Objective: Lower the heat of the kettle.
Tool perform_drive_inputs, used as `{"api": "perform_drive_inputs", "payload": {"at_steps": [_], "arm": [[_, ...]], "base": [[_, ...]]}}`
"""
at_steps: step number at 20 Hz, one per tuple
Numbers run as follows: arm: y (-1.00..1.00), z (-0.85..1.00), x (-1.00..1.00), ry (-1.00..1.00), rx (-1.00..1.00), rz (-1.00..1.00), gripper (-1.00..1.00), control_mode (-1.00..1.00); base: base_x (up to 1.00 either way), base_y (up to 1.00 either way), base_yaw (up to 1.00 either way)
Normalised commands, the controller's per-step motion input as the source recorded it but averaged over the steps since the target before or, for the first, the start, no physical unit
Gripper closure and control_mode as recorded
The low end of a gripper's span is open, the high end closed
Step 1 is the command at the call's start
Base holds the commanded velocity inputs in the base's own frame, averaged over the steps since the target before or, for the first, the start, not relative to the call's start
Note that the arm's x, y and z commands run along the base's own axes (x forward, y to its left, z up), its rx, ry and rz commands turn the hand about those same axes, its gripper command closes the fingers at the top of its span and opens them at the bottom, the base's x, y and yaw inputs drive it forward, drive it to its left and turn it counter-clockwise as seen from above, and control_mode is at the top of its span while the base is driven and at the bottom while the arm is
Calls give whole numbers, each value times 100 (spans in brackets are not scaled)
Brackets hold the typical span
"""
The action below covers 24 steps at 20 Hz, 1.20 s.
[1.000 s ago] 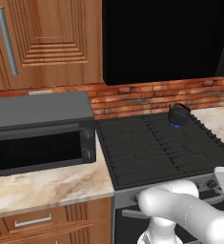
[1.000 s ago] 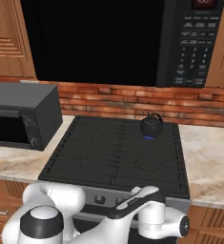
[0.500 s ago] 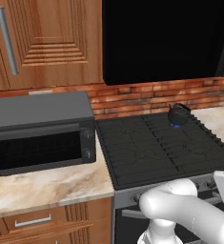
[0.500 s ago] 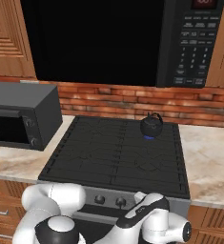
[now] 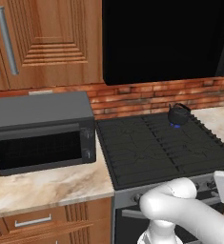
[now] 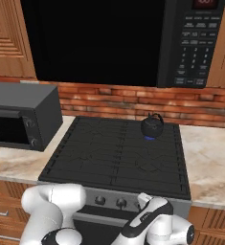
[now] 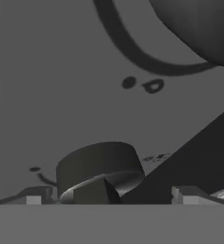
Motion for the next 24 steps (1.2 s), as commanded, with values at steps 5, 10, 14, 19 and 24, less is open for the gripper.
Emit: {"api": "perform_drive_inputs", "payload": {"at_steps": [5,10,14,19,24], "arm": [[-6,-4,14,0,3,0,-100,-100],[-7,-13,12,0,2,0,-100,-100],[-8,-8,12,-4,1,0,-100,-100],[-12,-2,11,-12,3,0,-100,-100],[-14,0,11,-18,10,0,-100,-100]], "base": [[0,0,0],[0,0,0],[0,0,0],[0,0,0],[0,0,0]]}}
